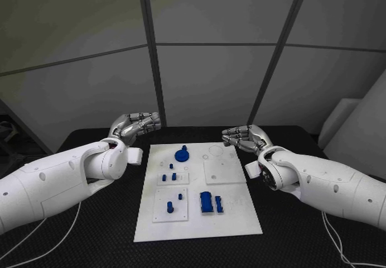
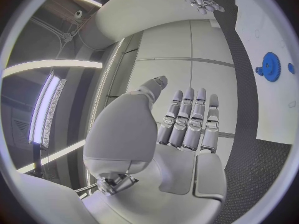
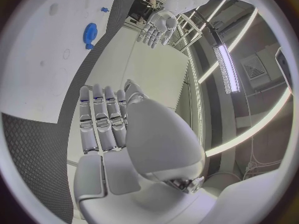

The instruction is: Assemble the parts on the task board

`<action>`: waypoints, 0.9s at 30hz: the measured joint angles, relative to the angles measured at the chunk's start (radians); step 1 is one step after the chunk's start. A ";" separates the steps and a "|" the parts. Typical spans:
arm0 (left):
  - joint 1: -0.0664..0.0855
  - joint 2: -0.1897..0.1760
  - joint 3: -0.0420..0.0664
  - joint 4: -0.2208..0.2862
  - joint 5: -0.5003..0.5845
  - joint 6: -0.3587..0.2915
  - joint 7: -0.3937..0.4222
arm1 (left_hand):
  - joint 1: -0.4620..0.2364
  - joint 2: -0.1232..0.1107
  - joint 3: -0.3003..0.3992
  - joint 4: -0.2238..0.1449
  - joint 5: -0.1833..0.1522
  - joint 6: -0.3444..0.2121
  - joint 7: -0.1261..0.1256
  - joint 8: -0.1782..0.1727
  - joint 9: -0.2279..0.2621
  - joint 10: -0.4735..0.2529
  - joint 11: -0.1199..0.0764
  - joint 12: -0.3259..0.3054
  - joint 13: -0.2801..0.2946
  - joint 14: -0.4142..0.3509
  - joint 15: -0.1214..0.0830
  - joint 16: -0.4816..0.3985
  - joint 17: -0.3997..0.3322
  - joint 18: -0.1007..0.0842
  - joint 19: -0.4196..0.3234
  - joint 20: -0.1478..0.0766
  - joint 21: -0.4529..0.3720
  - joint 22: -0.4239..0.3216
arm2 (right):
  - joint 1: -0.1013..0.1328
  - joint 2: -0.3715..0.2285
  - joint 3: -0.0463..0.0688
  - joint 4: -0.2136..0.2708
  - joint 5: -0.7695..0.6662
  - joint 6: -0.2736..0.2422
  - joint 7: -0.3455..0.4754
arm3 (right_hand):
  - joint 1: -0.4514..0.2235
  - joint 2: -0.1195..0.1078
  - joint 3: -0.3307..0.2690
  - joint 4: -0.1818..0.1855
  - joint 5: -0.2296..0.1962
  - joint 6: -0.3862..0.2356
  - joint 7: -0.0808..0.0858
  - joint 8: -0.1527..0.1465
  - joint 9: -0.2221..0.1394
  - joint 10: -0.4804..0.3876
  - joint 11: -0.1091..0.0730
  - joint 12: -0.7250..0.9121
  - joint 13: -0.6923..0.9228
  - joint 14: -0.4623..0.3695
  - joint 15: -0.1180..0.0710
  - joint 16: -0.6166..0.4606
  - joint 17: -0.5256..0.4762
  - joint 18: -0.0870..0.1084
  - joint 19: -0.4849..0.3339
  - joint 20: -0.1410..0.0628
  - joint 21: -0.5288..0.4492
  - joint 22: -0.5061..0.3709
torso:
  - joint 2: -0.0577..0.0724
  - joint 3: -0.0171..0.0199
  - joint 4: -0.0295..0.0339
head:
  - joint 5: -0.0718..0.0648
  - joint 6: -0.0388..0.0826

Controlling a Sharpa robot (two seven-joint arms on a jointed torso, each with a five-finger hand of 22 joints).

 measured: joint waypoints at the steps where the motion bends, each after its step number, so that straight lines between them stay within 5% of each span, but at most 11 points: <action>1: 0.000 0.007 0.000 -0.007 0.005 -0.007 0.004 | 0.003 0.005 -0.009 0.001 0.000 -0.004 -0.004 -0.003 0.000 -0.007 0.003 -0.003 0.000 -0.002 0.005 -0.011 0.000 -0.035 -0.007 0.001 0.000 -0.016 | 0.000 0.006 0.000 -0.011 0.008 0.004 0.008 | -0.008 0.006 0.004 -0.004 0.000 0.000 0.000 0.000 -0.009 -0.003 0.003 -0.007 -0.012 -0.001 0.006 -0.013 -0.013 0.000 0.002 0.002 -0.014 -0.011 | -0.001 0.0002 0.0002 | 0.001 0.003; 4: -0.001 0.026 0.000 -0.026 0.016 -0.024 0.013 | 0.000 0.015 -0.029 0.001 -0.002 -0.015 -0.002 -0.004 -0.002 -0.028 0.005 -0.006 -0.002 -0.008 0.009 -0.033 -0.002 -0.035 -0.017 -0.001 -0.001 -0.043 | 0.000 0.019 0.001 -0.035 0.023 0.015 0.025 | -0.031 0.011 0.017 -0.017 0.000 -0.005 0.000 0.000 -0.034 -0.009 0.008 -0.014 -0.040 -0.001 0.014 -0.043 -0.046 0.000 0.009 0.008 -0.048 -0.043 | -0.004 0.0010 0.0013 | 0.004 0.012; 5: -0.001 0.026 0.000 -0.024 0.016 -0.024 0.012 | -0.039 0.025 -0.037 -0.007 -0.015 -0.045 -0.006 -0.012 -0.009 -0.059 -0.001 -0.015 -0.009 -0.035 0.006 -0.038 -0.008 0.007 -0.038 -0.008 -0.009 -0.056 | 0.000 0.018 0.001 -0.034 0.023 0.015 0.025 | -0.080 0.010 0.012 -0.024 -0.006 -0.034 -0.005 -0.008 -0.041 -0.038 0.006 -0.022 -0.049 -0.029 0.013 -0.053 -0.052 0.000 -0.007 -0.001 -0.056 -0.055 | -0.004 0.0010 0.0014 | 0.004 0.012; 9: -0.007 0.018 -0.001 -0.011 0.016 -0.029 0.010 | -0.233 0.044 -0.076 -0.026 -0.065 -0.181 -0.030 -0.038 -0.035 -0.200 -0.029 -0.041 -0.034 -0.165 -0.019 -0.057 -0.034 0.010 -0.125 -0.049 -0.035 -0.112 | -0.001 0.008 -0.003 -0.015 0.026 0.010 0.023 | -0.300 0.014 -0.011 -0.057 -0.041 -0.167 -0.033 -0.035 -0.061 -0.185 -0.017 -0.050 -0.076 -0.170 -0.008 -0.088 -0.071 -0.002 -0.118 -0.038 -0.084 -0.099 | -0.006 0.0034 0.0027 | 0.006 0.016; 10: -0.008 0.018 -0.001 -0.009 0.016 -0.030 0.010 | -0.264 0.047 -0.083 -0.028 -0.072 -0.202 -0.034 -0.042 -0.038 -0.222 -0.034 -0.045 -0.037 -0.185 -0.023 -0.060 -0.037 -0.038 -0.139 -0.055 -0.039 -0.121 | -0.001 0.007 -0.004 -0.012 0.027 0.009 0.023 | -0.350 0.016 -0.017 -0.063 -0.049 -0.198 -0.039 -0.039 -0.065 -0.219 -0.022 -0.055 -0.081 -0.203 -0.013 -0.094 -0.076 -0.012 -0.144 -0.046 -0.091 -0.109 | -0.008 0.0047 0.0035 | 0.008 0.020; 11: -0.012 0.016 -0.002 0.001 0.015 -0.034 0.010 | -0.309 0.051 -0.092 -0.032 -0.084 -0.234 -0.039 -0.046 -0.042 -0.256 -0.041 -0.049 -0.041 -0.215 -0.029 -0.065 -0.041 -0.067 -0.159 -0.065 -0.042 -0.134 | -0.002 0.002 -0.006 0.001 0.031 0.004 0.023 | -0.380 0.016 -0.019 -0.068 -0.054 -0.216 -0.043 -0.041 -0.068 -0.240 -0.025 -0.058 -0.084 -0.223 -0.016 -0.098 -0.082 -0.018 -0.159 -0.051 -0.094 -0.115 | -0.009 0.0058 0.0040 | 0.009 0.023; 15: -0.028 0.011 -0.003 0.053 0.012 -0.066 0.012 | -0.466 0.079 -0.122 -0.041 -0.124 -0.345 -0.059 -0.056 -0.054 -0.372 -0.064 -0.056 -0.051 -0.320 -0.049 -0.102 -0.052 -0.067 -0.229 -0.099 -0.050 -0.179 | -0.001 -0.020 -0.016 0.072 0.061 -0.028 0.031 | -0.570 0.019 -0.029 -0.098 -0.083 -0.331 -0.068 -0.052 -0.092 -0.368 -0.046 -0.068 -0.096 -0.346 -0.033 -0.109 -0.123 -0.041 -0.256 -0.084 -0.117 -0.152 | -0.024 0.0157 0.0100 | 0.020 0.044; 18: -0.043 0.004 -0.004 0.103 0.007 -0.107 0.018 | -0.570 0.108 -0.143 -0.045 -0.151 -0.418 -0.071 -0.056 -0.058 -0.448 -0.079 -0.061 -0.056 -0.389 -0.062 -0.126 -0.057 -0.067 -0.276 -0.121 -0.054 -0.208 | 0.002 -0.041 -0.025 0.142 0.100 -0.069 0.043 | -0.690 0.020 -0.033 -0.117 -0.102 -0.405 -0.084 -0.055 -0.123 -0.448 -0.058 -0.072 -0.101 -0.424 -0.064 -0.115 -0.142 -0.041 -0.317 -0.104 -0.133 -0.176 | -0.032 0.0222 0.0140 | 0.025 0.053; 24: -0.084 -0.008 -0.010 0.222 -0.013 -0.240 0.039 | -0.745 0.139 -0.178 -0.049 -0.195 -0.540 -0.128 -0.061 -0.062 -0.577 -0.118 -0.065 -0.060 -0.505 -0.115 -0.147 -0.061 -0.068 -0.355 -0.157 -0.058 -0.258 | 0.005 -0.087 -0.044 0.287 0.221 -0.192 0.088 | -0.898 0.021 -0.038 -0.146 -0.135 -0.531 -0.117 -0.058 -0.157 -0.587 -0.115 -0.076 -0.105 -0.559 -0.106 -0.120 -0.160 -0.068 -0.422 -0.139 -0.173 -0.216 | -0.039 0.0270 0.0167 | 0.027 0.056; 26: -0.091 -0.011 -0.010 0.245 -0.018 -0.277 0.045 | -0.794 0.144 -0.186 -0.051 -0.208 -0.576 -0.139 -0.061 -0.063 -0.614 -0.138 -0.065 -0.060 -0.539 -0.129 -0.152 -0.061 -0.121 -0.375 -0.170 -0.058 -0.272 | 0.005 -0.096 -0.047 0.313 0.254 -0.226 0.101 | -0.940 0.021 -0.038 -0.151 -0.142 -0.556 -0.133 -0.058 -0.161 -0.617 -0.123 -0.076 -0.106 -0.587 -0.111 -0.120 -0.162 -0.072 -0.444 -0.146 -0.188 -0.225 | -0.039 0.0275 0.0171 | 0.027 0.056; 27: -0.094 -0.012 -0.011 0.255 -0.021 -0.296 0.049 | -0.812 0.145 -0.190 -0.050 -0.212 -0.588 -0.143 -0.061 -0.063 -0.627 -0.145 -0.065 -0.061 -0.551 -0.133 -0.152 -0.061 -0.121 -0.385 -0.173 -0.058 -0.277 | 0.005 -0.099 -0.048 0.325 0.270 -0.242 0.107 | -0.973 0.021 -0.039 -0.157 -0.147 -0.576 -0.146 -0.058 -0.164 -0.638 -0.130 -0.076 -0.106 -0.608 -0.115 -0.120 -0.164 -0.072 -0.460 -0.152 -0.199 -0.231 | -0.039 0.0277 0.0172 | 0.027 0.056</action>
